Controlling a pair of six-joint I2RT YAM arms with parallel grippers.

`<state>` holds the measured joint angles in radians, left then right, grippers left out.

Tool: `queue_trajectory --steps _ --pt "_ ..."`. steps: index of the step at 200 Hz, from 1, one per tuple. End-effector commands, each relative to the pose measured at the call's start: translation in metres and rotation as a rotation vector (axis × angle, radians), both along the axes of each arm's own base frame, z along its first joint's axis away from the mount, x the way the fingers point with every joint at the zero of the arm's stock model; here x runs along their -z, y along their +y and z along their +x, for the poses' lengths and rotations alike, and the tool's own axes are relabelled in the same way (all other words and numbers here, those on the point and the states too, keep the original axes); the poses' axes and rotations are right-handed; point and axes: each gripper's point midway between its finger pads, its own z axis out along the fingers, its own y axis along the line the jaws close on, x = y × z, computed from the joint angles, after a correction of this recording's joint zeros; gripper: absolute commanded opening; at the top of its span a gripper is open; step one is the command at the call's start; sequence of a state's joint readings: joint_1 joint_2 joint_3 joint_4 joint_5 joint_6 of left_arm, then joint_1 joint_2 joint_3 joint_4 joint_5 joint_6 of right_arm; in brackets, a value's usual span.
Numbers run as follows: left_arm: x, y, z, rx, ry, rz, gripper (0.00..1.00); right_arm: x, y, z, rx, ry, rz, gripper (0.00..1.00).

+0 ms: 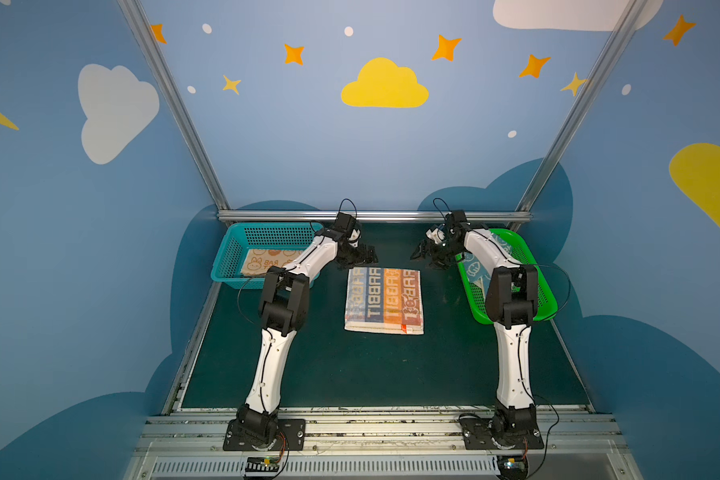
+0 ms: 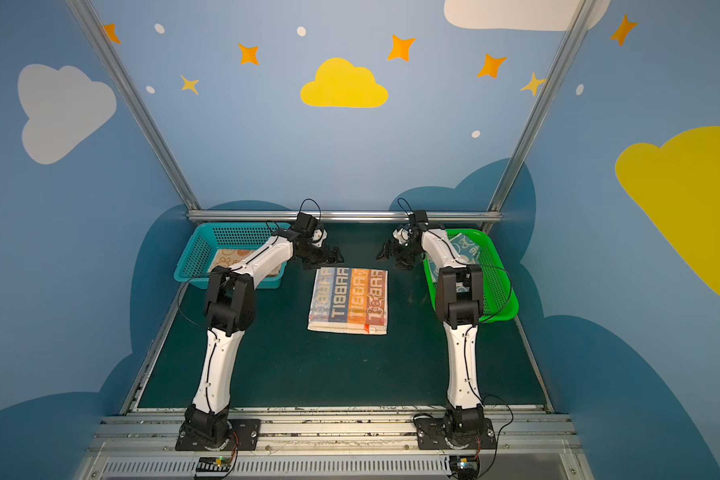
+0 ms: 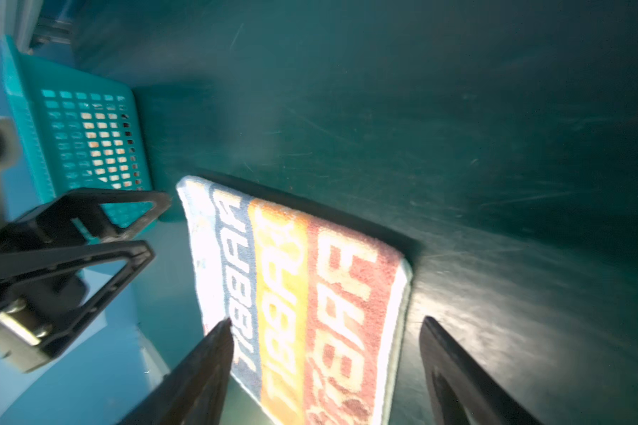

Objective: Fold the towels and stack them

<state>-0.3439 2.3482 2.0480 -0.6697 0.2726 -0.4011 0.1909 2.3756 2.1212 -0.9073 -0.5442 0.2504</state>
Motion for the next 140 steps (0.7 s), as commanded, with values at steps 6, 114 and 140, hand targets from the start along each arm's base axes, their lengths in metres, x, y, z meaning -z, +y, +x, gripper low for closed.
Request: queue_trajectory --steps 6,114,140 --pt "-0.02 0.013 -0.004 0.024 -0.049 0.075 1.0 0.028 -0.006 -0.008 -0.053 0.049 -0.134 0.69" --pt "-0.031 0.005 -0.012 0.153 -0.218 0.277 1.0 0.07 -0.001 -0.009 -0.109 0.087 -0.196 0.4" --pt "-0.024 0.008 -0.011 0.16 -0.233 0.339 1.0 0.073 0.002 -0.009 -0.128 0.084 -0.205 0.32"
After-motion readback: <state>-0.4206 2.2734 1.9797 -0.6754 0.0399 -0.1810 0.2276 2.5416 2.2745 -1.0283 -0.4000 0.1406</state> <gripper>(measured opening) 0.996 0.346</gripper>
